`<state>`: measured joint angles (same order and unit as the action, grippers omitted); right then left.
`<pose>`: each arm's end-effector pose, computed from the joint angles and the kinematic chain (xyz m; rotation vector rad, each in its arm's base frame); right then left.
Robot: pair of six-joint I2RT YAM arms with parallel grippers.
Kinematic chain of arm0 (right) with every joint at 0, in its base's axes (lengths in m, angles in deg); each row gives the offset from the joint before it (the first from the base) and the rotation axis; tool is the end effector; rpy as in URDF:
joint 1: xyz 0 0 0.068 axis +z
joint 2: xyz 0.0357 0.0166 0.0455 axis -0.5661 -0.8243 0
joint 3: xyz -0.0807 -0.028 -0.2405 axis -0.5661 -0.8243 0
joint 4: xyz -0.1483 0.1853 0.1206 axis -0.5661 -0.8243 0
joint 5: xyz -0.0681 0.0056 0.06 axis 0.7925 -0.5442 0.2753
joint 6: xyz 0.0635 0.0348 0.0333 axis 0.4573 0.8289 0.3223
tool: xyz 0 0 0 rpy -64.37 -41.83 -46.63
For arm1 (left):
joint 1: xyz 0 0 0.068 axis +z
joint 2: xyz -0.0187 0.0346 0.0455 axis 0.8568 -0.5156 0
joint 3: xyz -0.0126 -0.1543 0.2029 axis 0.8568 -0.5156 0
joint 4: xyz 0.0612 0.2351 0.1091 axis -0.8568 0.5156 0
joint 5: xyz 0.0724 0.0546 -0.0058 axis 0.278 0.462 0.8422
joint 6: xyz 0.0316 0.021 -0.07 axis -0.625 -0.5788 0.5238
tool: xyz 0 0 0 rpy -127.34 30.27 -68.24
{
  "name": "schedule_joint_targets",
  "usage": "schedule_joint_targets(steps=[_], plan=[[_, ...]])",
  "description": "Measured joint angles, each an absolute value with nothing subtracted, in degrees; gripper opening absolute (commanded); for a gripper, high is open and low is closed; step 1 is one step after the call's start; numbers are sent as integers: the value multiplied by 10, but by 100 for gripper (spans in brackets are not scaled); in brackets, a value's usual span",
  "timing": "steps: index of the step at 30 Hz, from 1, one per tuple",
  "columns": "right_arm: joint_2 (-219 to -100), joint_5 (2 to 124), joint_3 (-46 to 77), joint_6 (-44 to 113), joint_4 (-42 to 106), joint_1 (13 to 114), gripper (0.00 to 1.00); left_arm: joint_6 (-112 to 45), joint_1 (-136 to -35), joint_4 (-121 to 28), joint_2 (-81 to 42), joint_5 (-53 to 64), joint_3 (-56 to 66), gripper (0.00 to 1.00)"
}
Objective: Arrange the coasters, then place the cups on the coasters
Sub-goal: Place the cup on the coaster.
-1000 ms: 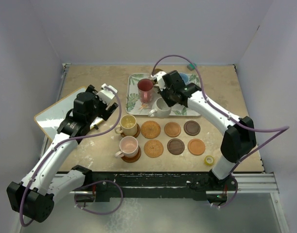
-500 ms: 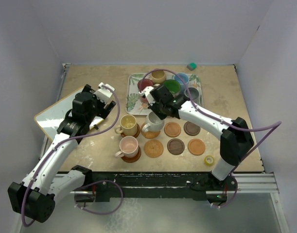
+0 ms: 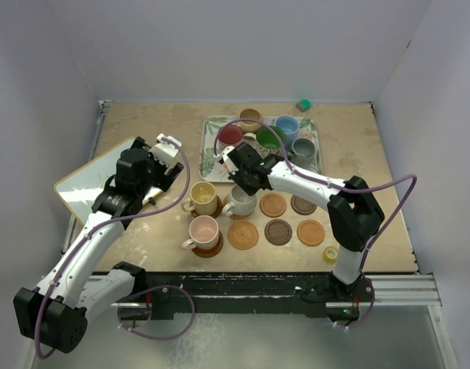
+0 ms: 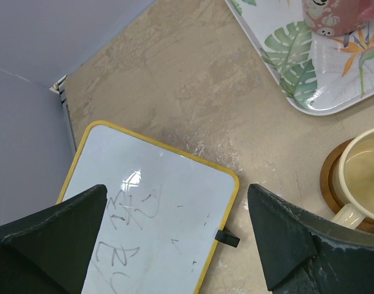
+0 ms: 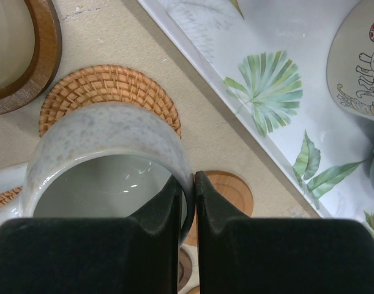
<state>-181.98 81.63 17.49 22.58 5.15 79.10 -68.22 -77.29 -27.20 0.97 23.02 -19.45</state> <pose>0.3044 0.2815 0.1832 -0.9720 2.2789 0.0468 0.2531 -0.0721 0.2862 0.6047 1.8946 0.2157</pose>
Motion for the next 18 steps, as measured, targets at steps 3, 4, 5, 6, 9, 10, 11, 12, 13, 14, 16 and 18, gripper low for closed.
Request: schedule_joint_targets(steps=[3, 4, 5, 6, 9, 10, 11, 12, 13, 14, 16, 18], plan=[[-1820, 817, 176, 228, 53, 791, 0, -682, -773, -274, 10, 230, -196, 94], [-1820, 817, 176, 228, 53, 791, 0, -682, -773, -274, 10, 230, -196, 94], [-1820, 817, 176, 229, 53, 791, 0, -682, -773, -274, 10, 229, -196, 94], [-1820, 817, 176, 229, 54, 791, 0, -682, -773, -275, 10, 229, -196, 94], [-1820, 817, 177, 232, 55, 791, 0, -682, -773, -275, 10, 229, -197, 94], [-1820, 817, 177, 233, 55, 791, 0, -682, -773, -275, 10, 229, -197, 94], [-1820, 817, 177, 233, 55, 791, 0, -682, -773, -275, 9, 229, -197, 94], [-1820, 817, 177, 234, 56, 791, 0, -683, -773, -275, 9, 229, -197, 94], [-1820, 817, 177, 234, 55, 792, 0, -683, -773, -276, 9, 229, -197, 94], [-1820, 817, 177, 234, 55, 792, 0, -683, -773, -278, 9, 229, -199, 94], [-1820, 817, 177, 235, 56, 792, 0, -683, -773, -280, 8, 229, -200, 94], [-1820, 817, 177, 235, 56, 793, 0, -683, -773, -282, 6, 229, -201, 94]])
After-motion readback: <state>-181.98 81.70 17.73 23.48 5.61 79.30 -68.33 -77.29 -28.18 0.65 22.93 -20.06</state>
